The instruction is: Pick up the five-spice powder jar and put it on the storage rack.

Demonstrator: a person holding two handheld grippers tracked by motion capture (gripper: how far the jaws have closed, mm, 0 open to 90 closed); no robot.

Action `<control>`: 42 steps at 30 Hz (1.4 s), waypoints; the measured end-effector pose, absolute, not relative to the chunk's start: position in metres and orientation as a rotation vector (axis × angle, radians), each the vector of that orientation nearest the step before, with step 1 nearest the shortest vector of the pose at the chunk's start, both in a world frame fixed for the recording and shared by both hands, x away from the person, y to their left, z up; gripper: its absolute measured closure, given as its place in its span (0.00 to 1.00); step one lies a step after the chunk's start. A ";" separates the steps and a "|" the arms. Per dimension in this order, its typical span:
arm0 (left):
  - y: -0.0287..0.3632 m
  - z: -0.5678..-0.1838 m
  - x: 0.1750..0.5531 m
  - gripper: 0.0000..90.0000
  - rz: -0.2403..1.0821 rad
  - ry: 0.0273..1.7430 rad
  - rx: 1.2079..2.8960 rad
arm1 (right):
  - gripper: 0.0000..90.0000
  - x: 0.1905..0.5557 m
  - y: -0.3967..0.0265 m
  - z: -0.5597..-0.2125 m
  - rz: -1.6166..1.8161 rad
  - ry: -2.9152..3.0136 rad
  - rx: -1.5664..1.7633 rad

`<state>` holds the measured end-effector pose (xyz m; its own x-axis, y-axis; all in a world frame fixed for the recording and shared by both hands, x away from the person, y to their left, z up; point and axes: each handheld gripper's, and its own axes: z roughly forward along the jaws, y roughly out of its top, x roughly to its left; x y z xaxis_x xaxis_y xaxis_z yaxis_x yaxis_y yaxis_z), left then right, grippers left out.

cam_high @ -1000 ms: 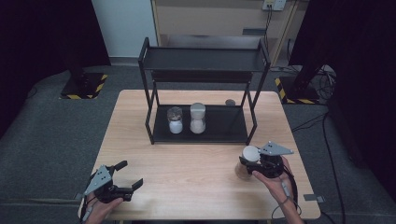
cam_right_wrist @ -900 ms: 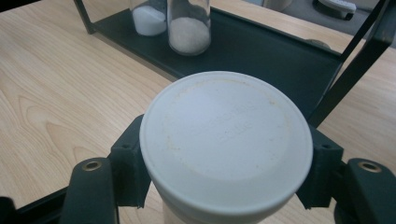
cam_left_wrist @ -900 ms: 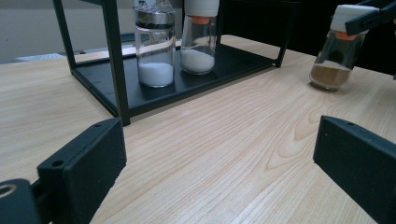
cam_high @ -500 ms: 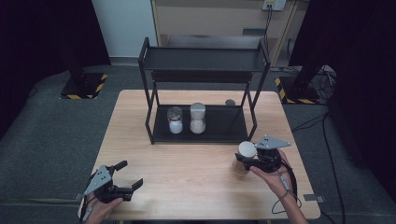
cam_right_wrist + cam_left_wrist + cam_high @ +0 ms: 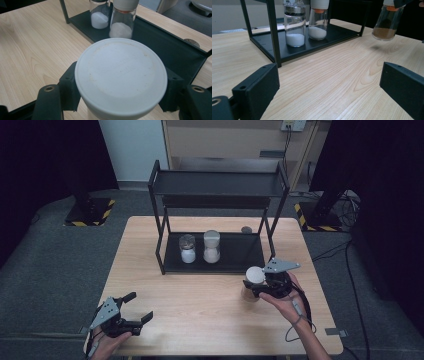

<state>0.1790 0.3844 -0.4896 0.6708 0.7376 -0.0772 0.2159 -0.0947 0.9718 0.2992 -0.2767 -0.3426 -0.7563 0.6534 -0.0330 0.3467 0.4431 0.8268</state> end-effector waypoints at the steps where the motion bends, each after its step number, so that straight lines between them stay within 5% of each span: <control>1: 0.384 -0.490 0.179 0.01 0.524 0.790 1.646 | 0.38 0.300 -0.275 -0.342 1.226 2.354 0.849; 42: 0.385 -0.490 0.179 0.02 0.524 0.789 1.647 | 0.38 0.353 -0.241 -0.301 1.243 2.317 0.858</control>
<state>0.1788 0.3848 -0.4895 0.6714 0.7371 -0.0767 0.2152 -0.0949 0.9720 0.3526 -0.2406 -0.3011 -0.7446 0.6665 -0.0378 0.3370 0.4241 0.8406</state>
